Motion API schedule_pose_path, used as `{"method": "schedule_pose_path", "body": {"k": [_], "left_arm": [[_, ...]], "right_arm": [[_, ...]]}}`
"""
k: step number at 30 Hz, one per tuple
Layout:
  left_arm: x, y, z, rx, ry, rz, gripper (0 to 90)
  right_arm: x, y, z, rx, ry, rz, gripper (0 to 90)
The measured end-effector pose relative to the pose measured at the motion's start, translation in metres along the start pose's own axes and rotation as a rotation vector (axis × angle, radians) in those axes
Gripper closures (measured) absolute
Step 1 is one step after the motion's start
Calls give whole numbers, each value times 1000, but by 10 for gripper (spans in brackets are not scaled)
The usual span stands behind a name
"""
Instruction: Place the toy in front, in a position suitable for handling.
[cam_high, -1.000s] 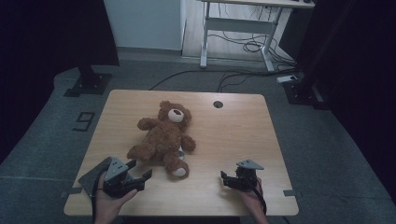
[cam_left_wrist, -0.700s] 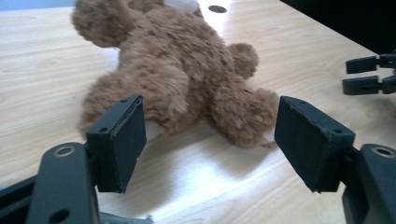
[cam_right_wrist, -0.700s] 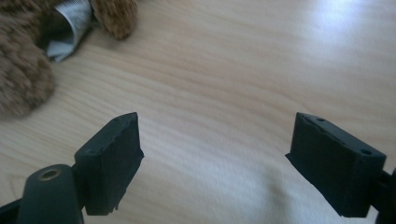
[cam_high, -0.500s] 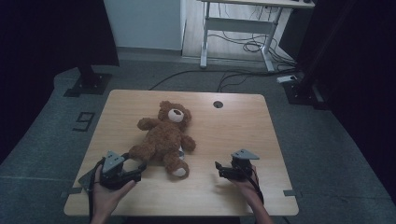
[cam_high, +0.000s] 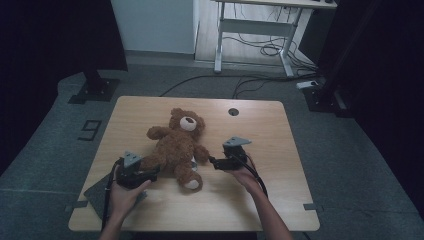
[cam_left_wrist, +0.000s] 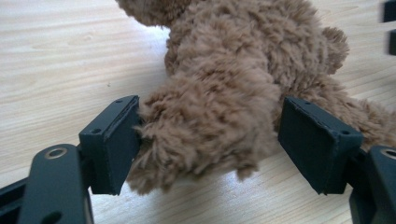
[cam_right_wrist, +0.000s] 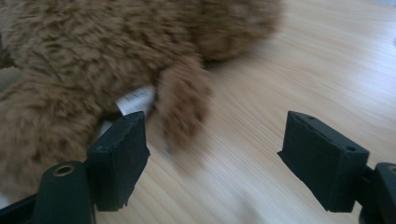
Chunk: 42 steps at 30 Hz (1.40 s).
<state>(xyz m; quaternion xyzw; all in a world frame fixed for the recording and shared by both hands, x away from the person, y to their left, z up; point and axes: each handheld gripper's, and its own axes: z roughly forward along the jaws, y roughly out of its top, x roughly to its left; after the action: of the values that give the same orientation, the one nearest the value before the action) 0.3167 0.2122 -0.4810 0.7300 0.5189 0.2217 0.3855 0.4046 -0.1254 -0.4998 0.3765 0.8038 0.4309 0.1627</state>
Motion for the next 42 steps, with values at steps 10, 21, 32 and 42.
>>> {"method": "schedule_pose_path", "body": {"k": [10, 21, 32, 42], "left_arm": [[2, 1, 18, 37, 29, -6, 288], [9, -3, 24, -1, 9, -17, 592], [21, 12, 17, -112, -61, -109, 897], [30, 4, 17, -11, -90, -88, 554]], "right_arm": [[13, 22, 67, 116, 74, -87, 355], [8, 19, 97, 61, 196, 25, 745], [20, 56, 51, -240, 222, 25, 769], [12, 43, 42, -159, 152, -24, 761]]}}
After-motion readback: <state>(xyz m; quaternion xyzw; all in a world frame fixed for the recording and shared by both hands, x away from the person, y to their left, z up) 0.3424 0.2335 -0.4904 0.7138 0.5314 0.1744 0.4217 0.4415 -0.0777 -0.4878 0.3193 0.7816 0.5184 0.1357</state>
